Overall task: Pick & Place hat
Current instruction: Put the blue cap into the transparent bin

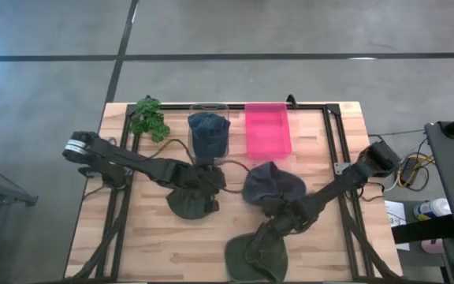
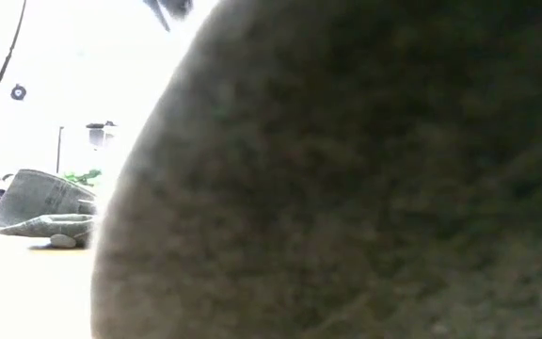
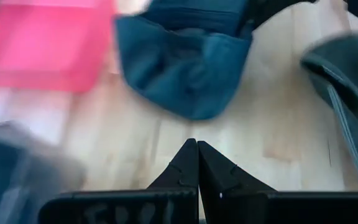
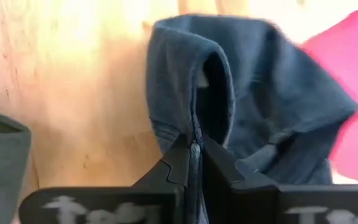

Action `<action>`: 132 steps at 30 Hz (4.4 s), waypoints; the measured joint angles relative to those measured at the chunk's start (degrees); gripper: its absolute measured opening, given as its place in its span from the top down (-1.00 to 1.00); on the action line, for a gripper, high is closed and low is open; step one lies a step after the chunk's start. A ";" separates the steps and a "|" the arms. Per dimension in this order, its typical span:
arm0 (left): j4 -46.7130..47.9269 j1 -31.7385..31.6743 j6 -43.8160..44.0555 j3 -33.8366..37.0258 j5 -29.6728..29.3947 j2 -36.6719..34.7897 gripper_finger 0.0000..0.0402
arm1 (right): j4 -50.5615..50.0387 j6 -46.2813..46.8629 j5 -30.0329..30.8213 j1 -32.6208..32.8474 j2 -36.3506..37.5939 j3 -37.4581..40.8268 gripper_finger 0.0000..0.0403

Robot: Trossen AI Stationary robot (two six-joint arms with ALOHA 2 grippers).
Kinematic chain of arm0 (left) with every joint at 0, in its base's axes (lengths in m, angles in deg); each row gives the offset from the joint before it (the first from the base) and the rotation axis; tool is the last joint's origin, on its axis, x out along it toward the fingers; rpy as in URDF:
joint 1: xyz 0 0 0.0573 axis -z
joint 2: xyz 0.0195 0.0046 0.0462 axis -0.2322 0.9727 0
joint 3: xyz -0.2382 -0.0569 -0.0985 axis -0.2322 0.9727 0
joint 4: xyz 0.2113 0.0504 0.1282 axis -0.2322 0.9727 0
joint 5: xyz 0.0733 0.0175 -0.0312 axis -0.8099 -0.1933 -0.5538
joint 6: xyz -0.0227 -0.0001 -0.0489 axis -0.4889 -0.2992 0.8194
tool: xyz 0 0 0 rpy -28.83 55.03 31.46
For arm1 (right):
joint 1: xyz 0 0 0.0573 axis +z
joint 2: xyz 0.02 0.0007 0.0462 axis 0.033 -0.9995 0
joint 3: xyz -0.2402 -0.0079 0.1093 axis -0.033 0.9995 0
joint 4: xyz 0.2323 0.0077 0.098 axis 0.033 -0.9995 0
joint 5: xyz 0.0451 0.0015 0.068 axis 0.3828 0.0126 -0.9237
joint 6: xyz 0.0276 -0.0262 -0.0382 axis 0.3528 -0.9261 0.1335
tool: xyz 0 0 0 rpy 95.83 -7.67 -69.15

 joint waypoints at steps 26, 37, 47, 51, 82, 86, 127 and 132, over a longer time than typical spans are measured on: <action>26.74 0.76 19.17 0.00 -27.87 -30.45 1.00 | 55.53 -3.45 -21.16 -28.25 24.13 1.23 0.94; 30.81 0.74 15.86 0.00 -31.46 -39.35 1.00 | 98.89 5.80 -21.12 -37.10 -0.04 0.88 0.94; 32.19 0.74 9.16 0.00 -31.29 -40.62 1.00 | 110.54 10.79 -19.29 -41.23 -17.31 -2.01 0.94; 34.37 0.74 9.14 0.00 -31.18 -40.19 1.00 | 108.97 10.71 -18.22 -41.50 -18.70 -2.10 0.94; 0.24 -14.43 -4.42 30.05 -31.70 -34.57 1.00 | 39.96 8.62 -9.14 -41.40 -3.54 -3.06 0.42; -4.75 -20.81 -5.63 34.62 -27.41 -32.19 1.00 | 38.56 10.12 -9.31 -41.40 -4.64 -3.06 0.45; -31.27 -26.13 -26.07 30.42 -13.17 -25.62 1.00 | 26.18 -19.94 -9.74 -41.23 2.50 -4.96 0.38; -30.46 -26.27 -25.13 30.80 -12.74 -25.95 1.00 | 21.91 -22.49 -10.39 -41.73 1.16 -4.83 0.35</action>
